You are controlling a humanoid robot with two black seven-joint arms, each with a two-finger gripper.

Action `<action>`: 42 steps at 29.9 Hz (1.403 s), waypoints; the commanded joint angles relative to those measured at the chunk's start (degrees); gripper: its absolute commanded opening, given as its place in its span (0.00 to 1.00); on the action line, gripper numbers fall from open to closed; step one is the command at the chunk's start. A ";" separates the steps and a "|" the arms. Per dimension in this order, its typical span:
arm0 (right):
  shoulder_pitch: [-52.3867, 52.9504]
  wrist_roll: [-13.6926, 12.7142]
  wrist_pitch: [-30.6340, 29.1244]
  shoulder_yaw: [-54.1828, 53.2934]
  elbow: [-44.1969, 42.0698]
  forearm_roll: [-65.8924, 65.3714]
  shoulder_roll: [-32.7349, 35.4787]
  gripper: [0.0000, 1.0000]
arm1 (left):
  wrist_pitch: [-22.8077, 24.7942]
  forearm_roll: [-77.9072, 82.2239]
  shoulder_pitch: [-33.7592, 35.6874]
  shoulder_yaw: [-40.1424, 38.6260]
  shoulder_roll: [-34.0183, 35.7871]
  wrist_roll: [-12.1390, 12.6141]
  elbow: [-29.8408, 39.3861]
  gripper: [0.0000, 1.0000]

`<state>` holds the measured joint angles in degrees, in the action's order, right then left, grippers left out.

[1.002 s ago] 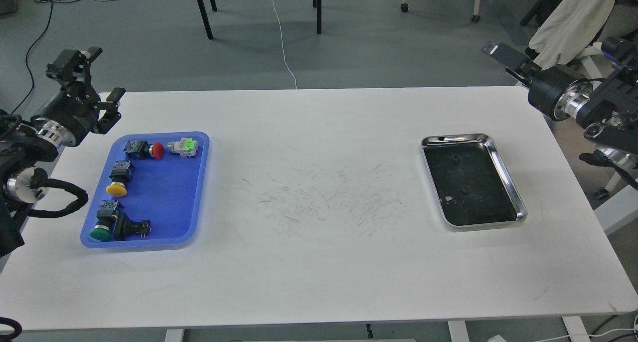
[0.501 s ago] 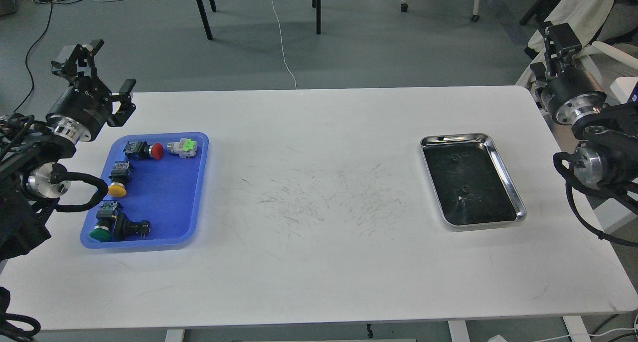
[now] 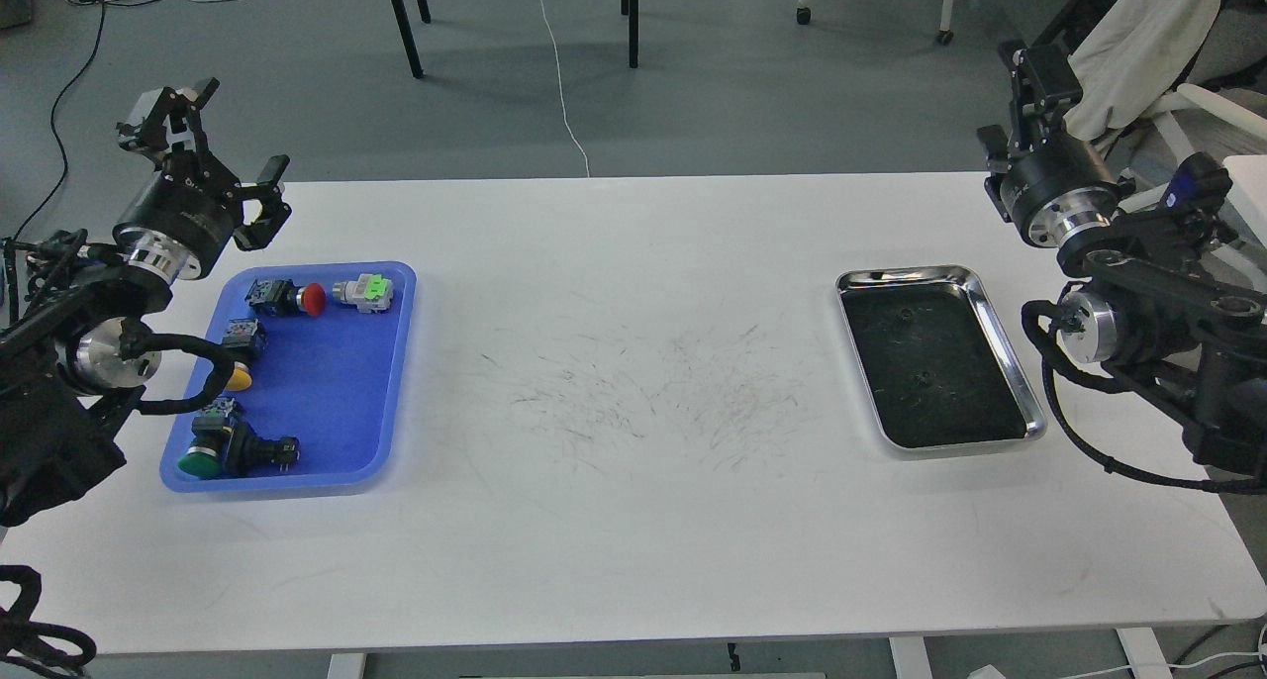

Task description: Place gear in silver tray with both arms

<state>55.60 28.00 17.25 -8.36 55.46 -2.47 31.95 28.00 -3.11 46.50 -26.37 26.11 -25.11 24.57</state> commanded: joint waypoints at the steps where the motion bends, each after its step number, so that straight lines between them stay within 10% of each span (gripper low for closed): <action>1: -0.23 0.00 -3.52 -1.13 0.96 7.63 -0.40 0.99 | 0.00 -0.14 0.00 -0.08 -0.01 -0.02 0.21 0.99; 15: -0.14 0.00 -9.42 -1.31 1.23 17.68 0.03 0.99 | 0.00 -2.16 -0.27 -0.79 1.22 6.48 1.71 0.99; 20: -0.32 -3.21 -12.68 -0.52 2.02 17.68 0.65 0.99 | 0.00 -3.21 -0.44 -1.23 2.63 13.15 2.68 0.99; 42: -1.29 -5.24 -13.56 -3.50 0.70 17.24 0.13 0.99 | 0.00 -4.18 0.00 -1.58 3.16 12.99 2.06 0.96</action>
<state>54.25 22.75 3.65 -11.71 56.50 14.84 32.15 28.00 -7.15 46.42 -27.95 29.67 -11.81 26.72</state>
